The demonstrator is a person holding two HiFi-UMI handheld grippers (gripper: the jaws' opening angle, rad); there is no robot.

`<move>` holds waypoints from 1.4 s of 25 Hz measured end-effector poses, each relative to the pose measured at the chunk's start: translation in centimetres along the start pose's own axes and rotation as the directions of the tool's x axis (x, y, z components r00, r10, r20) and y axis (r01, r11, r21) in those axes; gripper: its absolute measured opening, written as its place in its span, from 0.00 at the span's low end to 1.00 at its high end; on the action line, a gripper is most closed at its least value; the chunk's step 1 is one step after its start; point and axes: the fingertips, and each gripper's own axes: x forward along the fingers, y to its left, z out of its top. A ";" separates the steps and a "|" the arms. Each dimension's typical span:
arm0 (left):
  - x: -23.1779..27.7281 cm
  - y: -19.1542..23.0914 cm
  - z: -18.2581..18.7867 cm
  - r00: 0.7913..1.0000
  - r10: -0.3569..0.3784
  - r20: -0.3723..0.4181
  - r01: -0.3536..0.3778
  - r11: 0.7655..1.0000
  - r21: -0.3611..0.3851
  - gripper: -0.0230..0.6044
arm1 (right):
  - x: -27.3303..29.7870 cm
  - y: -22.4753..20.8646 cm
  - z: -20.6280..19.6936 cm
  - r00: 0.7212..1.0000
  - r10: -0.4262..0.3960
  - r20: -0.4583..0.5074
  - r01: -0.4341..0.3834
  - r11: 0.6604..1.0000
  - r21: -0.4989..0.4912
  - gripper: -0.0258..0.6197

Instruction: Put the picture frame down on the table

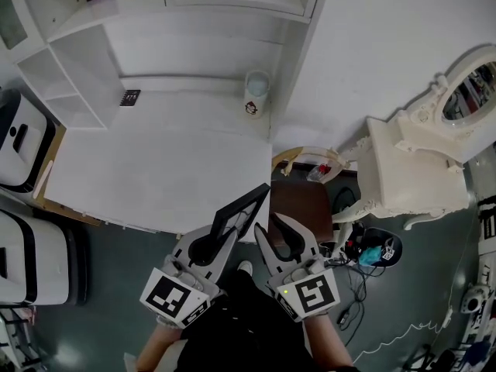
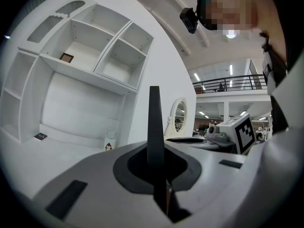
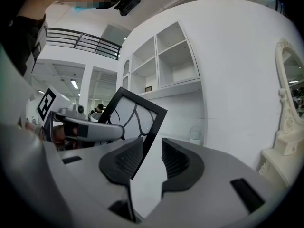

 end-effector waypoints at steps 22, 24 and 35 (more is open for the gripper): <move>6.5 0.1 2.2 0.998 -0.012 0.066 0.011 1.000 0.015 0.06 | 2.8 -5.9 1.5 0.985 0.171 0.039 -0.173 0.981 0.092 0.18; 7.0 0.1 2.2 0.998 -0.014 0.064 0.013 1.000 0.016 0.06 | 2.8 -6.5 1.6 0.985 0.167 0.046 -0.172 0.979 0.109 0.17; 9.2 0.7 2.1 0.999 -0.038 0.016 0.038 0.999 0.025 0.06 | 3.4 -8.7 1.7 0.995 0.089 0.040 -0.094 0.983 0.159 0.15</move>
